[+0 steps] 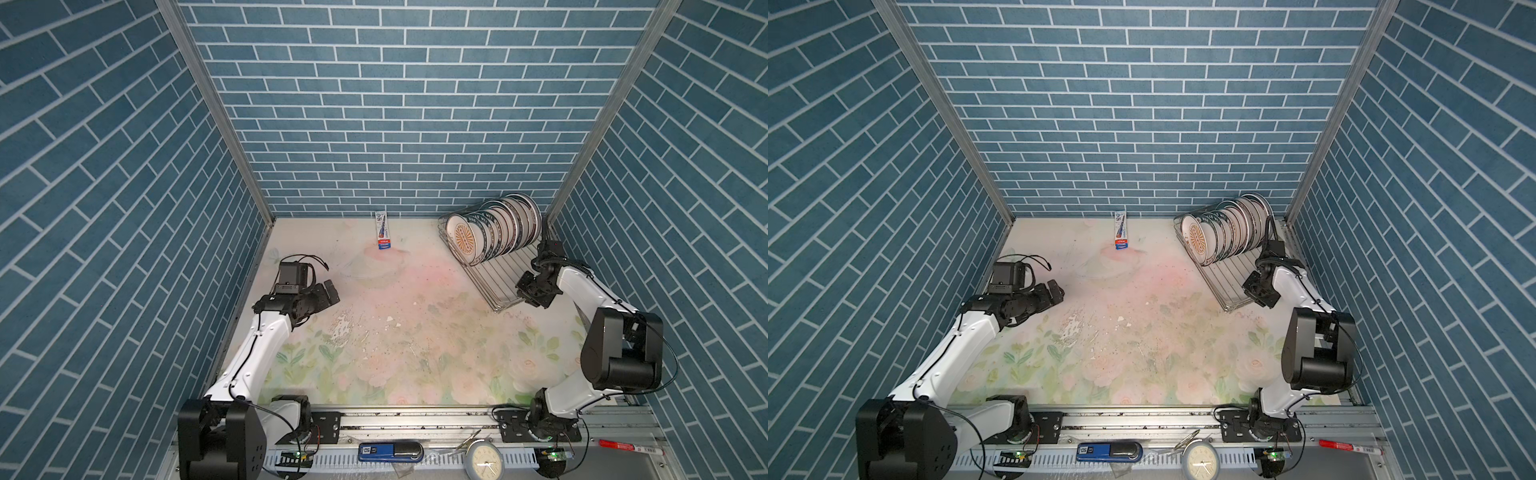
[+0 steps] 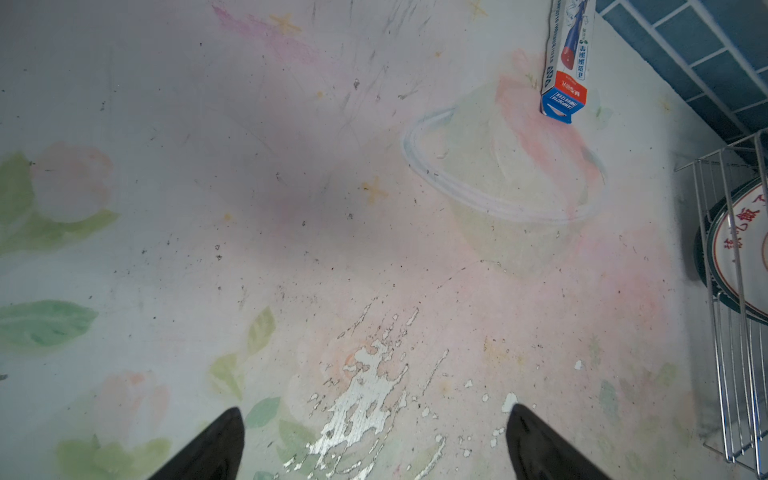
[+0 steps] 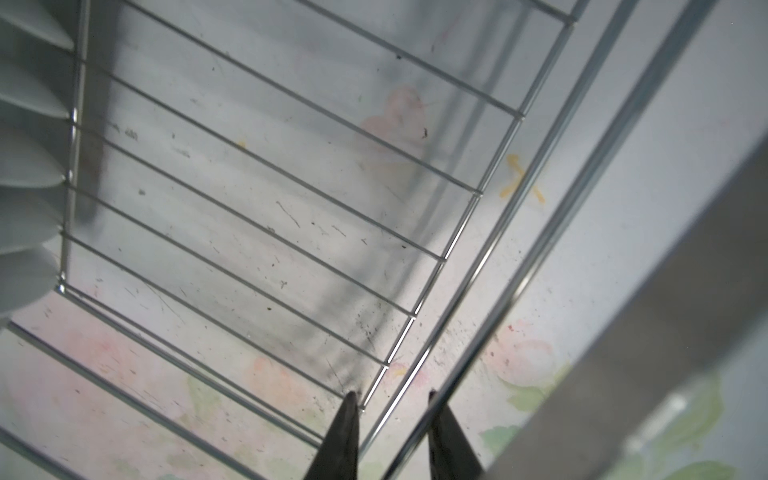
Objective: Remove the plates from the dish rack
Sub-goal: 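Drag the wire dish rack with the right gripper toward the left arm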
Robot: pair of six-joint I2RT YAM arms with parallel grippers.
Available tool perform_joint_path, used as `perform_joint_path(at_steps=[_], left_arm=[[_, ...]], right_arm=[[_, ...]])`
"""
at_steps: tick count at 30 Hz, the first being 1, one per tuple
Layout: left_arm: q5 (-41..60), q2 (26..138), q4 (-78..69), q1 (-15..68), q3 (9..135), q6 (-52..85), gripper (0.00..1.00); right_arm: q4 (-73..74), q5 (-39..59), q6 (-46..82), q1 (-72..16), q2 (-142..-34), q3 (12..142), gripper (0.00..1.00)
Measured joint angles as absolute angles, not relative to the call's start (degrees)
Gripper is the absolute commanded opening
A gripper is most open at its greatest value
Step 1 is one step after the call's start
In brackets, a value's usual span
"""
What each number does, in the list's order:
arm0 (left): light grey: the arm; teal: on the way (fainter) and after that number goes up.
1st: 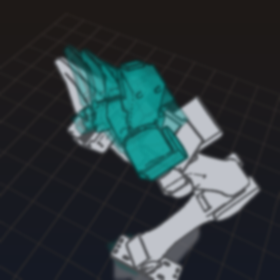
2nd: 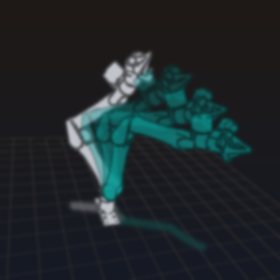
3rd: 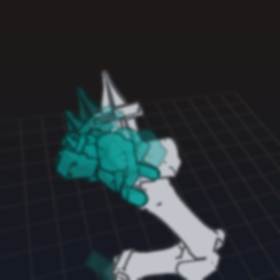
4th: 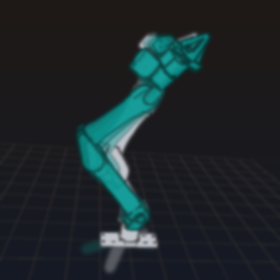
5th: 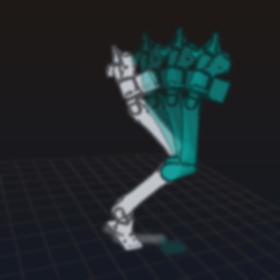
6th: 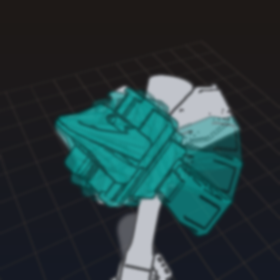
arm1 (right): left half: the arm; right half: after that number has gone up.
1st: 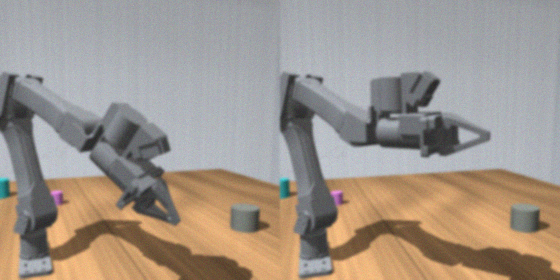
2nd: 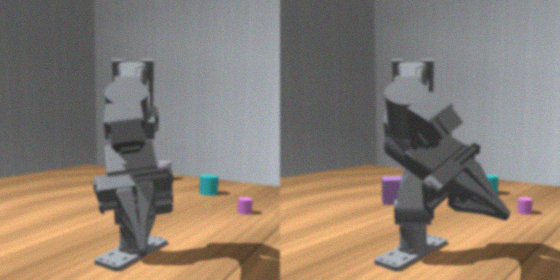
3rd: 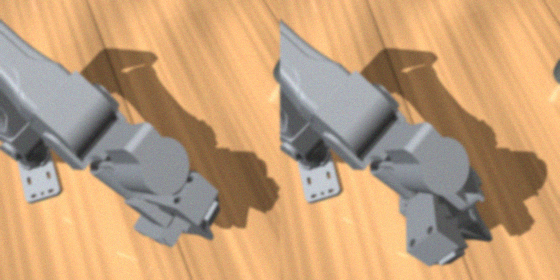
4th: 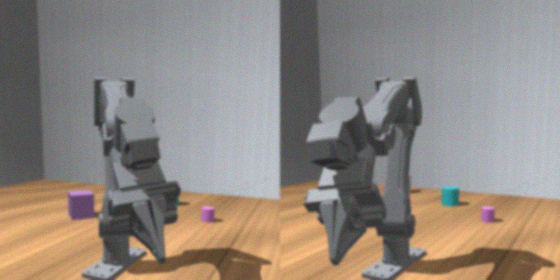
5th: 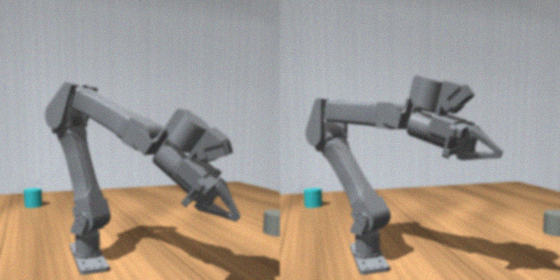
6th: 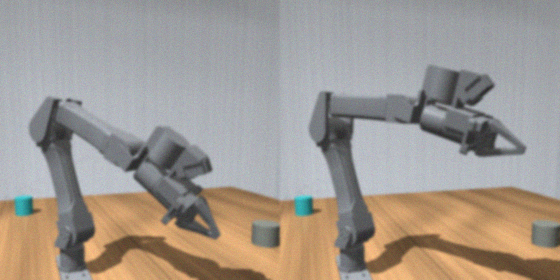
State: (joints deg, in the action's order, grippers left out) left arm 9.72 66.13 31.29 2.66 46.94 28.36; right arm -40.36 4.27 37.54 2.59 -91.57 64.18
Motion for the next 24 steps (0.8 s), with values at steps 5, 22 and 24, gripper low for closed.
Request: perform_joint_path(at_steps=[5, 22, 24], left_arm=[[9.0, 66.4, 32.2, 2.7, 46.9, 28.4, 0.99], [7.3, 64.4, 33.1, 2.7, 45.4, 28.9, 0.99], [6.5, 64.2, 33.9, 2.7, 45.5, 29.0, 0.99]], right_arm=[[-41.5, 3.5, 38.4, 2.3, -92.1, 65.0, 0.12], [-43.3, 1.7, 38.4, -2.2, -91.1, 64.6, 0.00], [-43.3, 2.0, 37.5, -2.7, -90.3, 63.8, 0.00]])
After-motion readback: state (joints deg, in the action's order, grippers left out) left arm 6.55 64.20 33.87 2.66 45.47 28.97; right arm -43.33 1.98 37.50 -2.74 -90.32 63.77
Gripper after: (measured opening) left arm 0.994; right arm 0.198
